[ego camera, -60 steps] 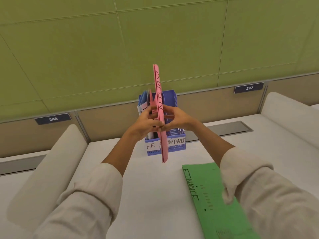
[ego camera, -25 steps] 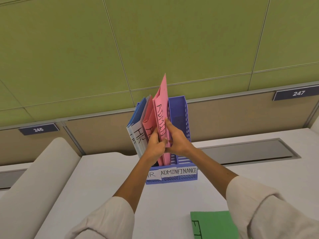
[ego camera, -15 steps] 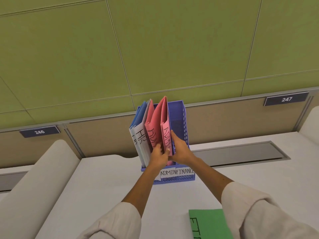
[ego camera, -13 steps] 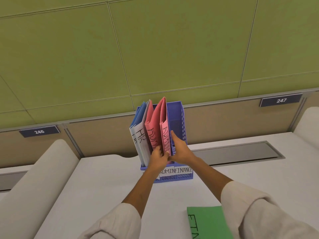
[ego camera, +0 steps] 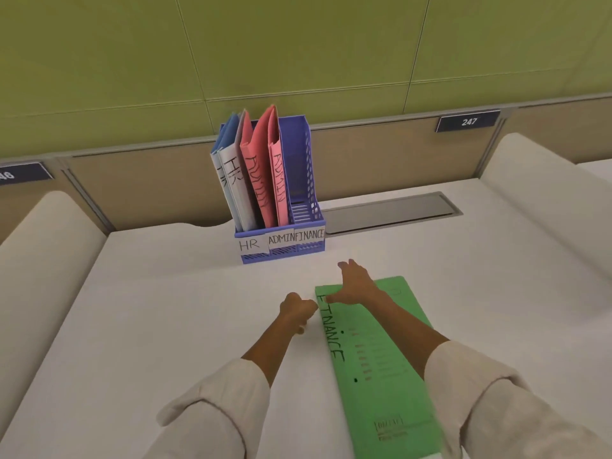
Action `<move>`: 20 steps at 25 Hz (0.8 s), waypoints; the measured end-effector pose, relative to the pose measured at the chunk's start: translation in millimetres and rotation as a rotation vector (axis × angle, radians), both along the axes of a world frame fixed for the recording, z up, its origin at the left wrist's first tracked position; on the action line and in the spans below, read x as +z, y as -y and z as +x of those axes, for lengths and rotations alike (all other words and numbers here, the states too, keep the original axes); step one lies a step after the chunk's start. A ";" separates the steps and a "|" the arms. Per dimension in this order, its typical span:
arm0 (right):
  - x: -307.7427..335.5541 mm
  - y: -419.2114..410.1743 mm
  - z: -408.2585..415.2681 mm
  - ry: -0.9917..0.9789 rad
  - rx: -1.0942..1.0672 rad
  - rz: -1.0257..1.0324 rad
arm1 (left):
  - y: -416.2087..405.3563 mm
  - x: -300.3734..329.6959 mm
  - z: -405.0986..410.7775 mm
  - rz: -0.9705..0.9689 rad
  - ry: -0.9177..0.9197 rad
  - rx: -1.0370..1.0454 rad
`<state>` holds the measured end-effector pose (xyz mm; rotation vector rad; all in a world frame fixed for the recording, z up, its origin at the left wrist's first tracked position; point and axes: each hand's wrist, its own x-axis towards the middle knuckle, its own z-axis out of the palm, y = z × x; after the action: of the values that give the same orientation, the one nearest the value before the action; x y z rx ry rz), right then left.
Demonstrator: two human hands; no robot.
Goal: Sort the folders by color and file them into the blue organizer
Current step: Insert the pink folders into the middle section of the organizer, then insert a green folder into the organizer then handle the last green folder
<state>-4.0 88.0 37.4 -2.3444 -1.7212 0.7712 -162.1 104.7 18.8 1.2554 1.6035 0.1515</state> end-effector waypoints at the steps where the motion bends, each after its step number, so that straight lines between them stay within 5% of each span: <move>1: -8.3 14.5 -0.5 0.057 -0.017 -0.120 | 9.9 -5.1 2.1 -0.040 0.013 -0.026; 5: -26.4 68.8 -8.9 0.009 -0.021 -0.302 | 37.8 -7.3 9.2 -0.187 0.162 -0.022; 12: -16.2 111.1 -0.8 -0.163 -0.124 -0.167 | 56.3 0.7 8.0 -0.444 0.538 0.103; 20: 18.4 139.8 1.5 -0.100 -0.086 -0.016 | 89.1 27.6 15.9 -0.552 1.161 0.209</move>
<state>-2.5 -51.7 55.8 -2.3300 -1.5698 0.8749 -146.2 15.6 46.4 0.3787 0.6552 0.4381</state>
